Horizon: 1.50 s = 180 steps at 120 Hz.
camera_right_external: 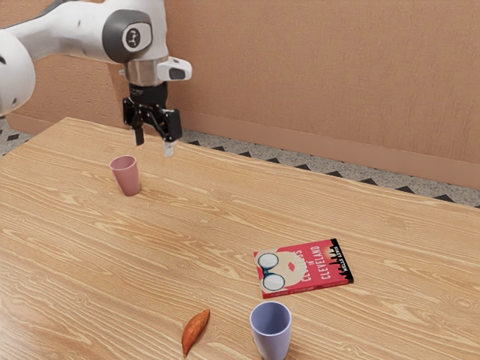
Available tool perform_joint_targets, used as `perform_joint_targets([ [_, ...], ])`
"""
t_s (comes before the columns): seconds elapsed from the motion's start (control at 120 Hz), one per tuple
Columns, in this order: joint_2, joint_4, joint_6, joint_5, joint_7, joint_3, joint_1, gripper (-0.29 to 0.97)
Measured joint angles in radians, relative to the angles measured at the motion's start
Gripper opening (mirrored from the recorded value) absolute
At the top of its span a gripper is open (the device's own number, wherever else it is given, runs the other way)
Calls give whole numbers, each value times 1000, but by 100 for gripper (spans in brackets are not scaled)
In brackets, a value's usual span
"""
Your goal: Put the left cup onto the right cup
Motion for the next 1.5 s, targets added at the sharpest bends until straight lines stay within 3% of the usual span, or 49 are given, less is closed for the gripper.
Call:
perform_joint_targets([
  [0.133,14,9,43,-21,4,2,35,68],
  [0.233,147,176,62,-15,10,-9,101,68],
  [0.375,337,373,80,19,19,-182,316,68],
  [0.517,428,392,118,47,27,-218,420,68],
  [0.733,476,398,178,63,37,-216,460,68],
  [1.225,676,625,256,115,50,-240,493,68],
  [1.5,688,577,300,123,53,-247,492,68],
])
